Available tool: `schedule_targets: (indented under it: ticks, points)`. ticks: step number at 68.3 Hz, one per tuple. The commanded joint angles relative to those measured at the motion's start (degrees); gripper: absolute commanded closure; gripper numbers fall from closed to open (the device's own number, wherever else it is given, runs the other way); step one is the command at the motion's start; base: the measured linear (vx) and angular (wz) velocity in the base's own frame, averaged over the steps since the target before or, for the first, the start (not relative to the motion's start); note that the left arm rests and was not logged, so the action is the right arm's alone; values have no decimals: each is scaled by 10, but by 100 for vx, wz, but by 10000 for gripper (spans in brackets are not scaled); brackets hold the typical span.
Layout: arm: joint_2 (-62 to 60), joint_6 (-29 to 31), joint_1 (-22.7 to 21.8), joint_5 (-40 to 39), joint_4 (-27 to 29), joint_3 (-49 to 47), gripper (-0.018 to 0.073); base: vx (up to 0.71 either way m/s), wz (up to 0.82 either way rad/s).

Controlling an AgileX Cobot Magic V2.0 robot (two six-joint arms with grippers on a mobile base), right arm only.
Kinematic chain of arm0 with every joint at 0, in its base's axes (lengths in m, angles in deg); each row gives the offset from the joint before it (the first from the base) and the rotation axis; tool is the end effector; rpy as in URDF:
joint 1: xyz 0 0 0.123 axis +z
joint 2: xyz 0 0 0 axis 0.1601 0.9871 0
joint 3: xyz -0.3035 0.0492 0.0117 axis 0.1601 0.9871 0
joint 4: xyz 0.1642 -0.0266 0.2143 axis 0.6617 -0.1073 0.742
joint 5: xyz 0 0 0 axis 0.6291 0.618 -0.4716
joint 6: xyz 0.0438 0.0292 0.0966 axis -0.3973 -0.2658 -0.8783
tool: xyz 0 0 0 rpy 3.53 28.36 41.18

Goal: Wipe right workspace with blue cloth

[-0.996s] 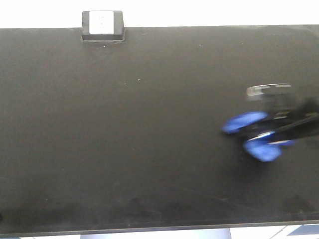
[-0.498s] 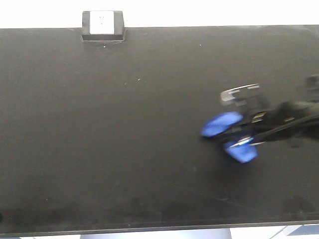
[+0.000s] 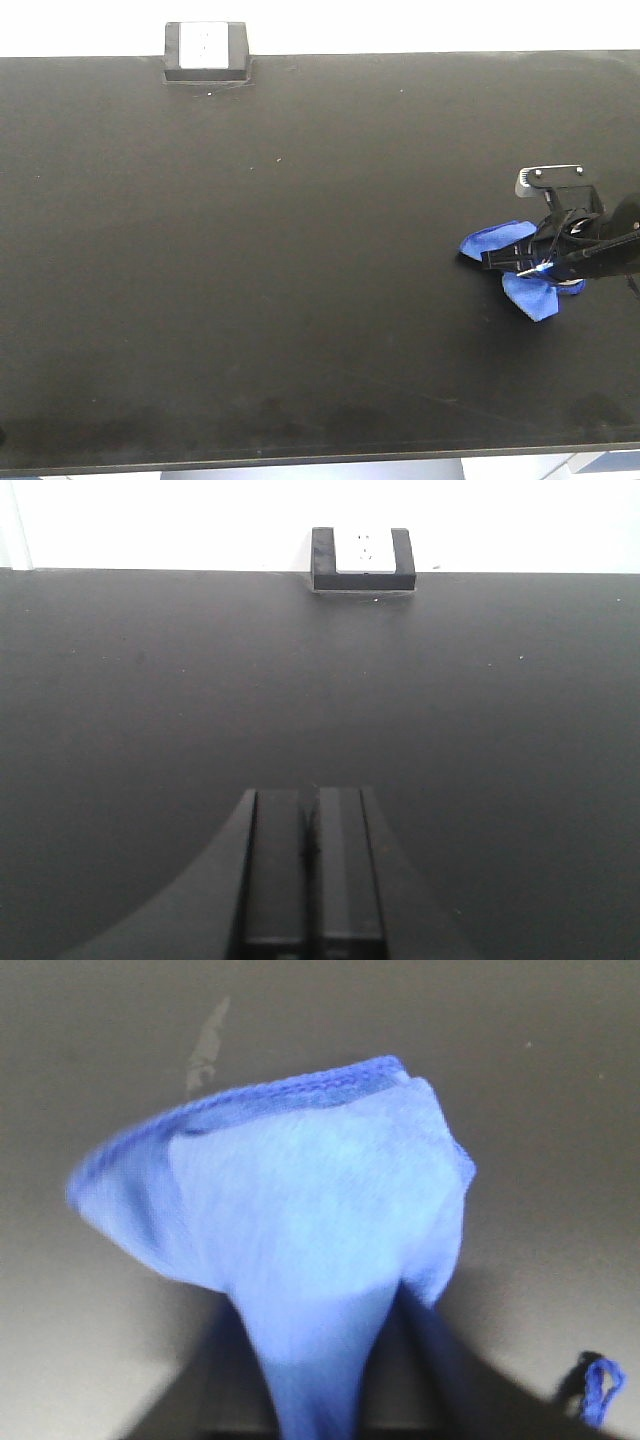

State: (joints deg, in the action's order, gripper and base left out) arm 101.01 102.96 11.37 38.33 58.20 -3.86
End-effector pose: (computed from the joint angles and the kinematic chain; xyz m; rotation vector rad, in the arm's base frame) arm 0.3171 0.0168 0.1359 -0.1242 2.6089 0.0538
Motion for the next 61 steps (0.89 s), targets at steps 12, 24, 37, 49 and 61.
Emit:
schedule_targets:
  ticks: [12, 24, 37, 49, 61]
  points:
    - [-75, 9, -2, -17, 0, -11, -76, 0, 0]
    - [-188, 9, -2, -16, 0, -11, -76, 0, 0]
    - [-363, 17, -2, 25, 0, -9, -10, 0, 0]
    - [-553, 19, -2, 85, 2, 32, 73, 0, 0]
    - [-745, 19, -2, 69, 26, 144, 284, 0, 0]
